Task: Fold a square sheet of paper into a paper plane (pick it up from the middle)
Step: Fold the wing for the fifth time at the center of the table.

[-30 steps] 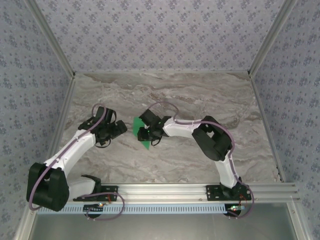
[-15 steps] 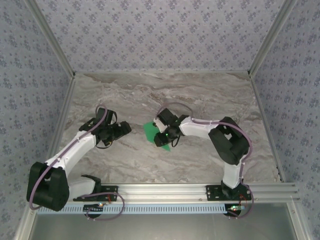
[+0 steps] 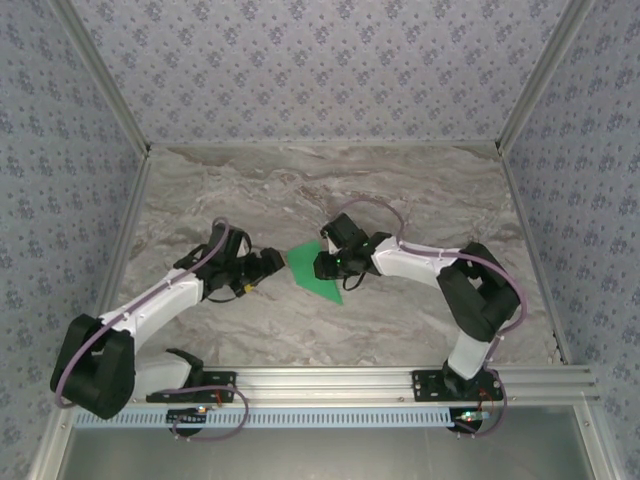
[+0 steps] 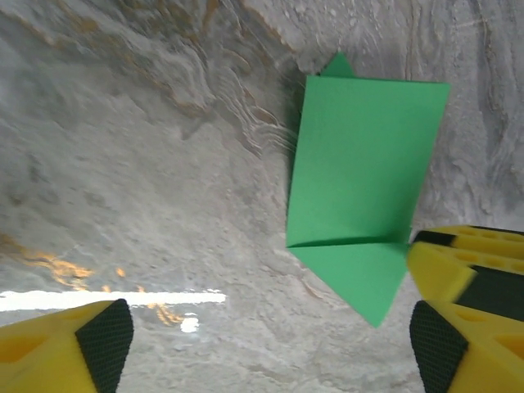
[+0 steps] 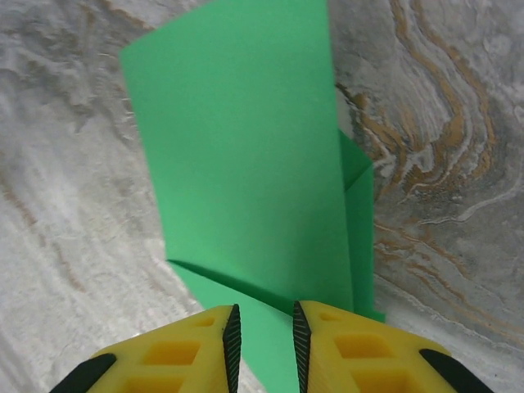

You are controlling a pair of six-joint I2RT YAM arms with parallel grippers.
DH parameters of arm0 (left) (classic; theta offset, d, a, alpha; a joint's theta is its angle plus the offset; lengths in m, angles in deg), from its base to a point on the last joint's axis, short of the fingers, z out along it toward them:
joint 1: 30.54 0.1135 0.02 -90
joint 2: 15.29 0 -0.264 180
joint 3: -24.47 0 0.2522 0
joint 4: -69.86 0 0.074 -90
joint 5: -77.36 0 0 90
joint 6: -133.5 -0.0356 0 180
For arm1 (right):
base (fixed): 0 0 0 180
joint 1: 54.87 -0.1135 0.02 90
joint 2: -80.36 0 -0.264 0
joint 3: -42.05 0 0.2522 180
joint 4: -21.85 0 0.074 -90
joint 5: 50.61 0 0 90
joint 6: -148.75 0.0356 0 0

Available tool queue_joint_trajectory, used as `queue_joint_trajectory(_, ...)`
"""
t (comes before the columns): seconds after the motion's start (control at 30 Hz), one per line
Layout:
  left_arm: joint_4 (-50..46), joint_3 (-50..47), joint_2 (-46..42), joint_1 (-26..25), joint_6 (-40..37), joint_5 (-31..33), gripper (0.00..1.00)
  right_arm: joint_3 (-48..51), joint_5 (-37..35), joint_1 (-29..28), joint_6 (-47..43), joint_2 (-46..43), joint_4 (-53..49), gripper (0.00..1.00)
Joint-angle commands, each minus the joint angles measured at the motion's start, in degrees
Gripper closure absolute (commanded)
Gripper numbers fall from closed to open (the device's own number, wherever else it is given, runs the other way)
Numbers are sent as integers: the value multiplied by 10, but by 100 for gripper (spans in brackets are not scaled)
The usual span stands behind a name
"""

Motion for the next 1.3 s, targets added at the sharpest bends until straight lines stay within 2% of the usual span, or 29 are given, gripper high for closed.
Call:
queue_joint_trajectory(0.0,56,-4,17,-12,43,-39,13,-3,-19,6,30,22,-5,73)
queue_joint_trajectory(0.27,126,-7,70,-37,81,-79,23,31,14,31,43,40,28,75)
queue_joint_trajectory(0.57,167,15,141,-67,101,-89,40,114,135,91,95,52,149,75)
queue_joint_trajectory(0.93,198,46,206,-74,111,-90,56,140,161,111,103,52,177,75)
queue_joint_trajectory(1.27,203,66,243,-74,112,-90,57,149,174,120,106,49,189,75)
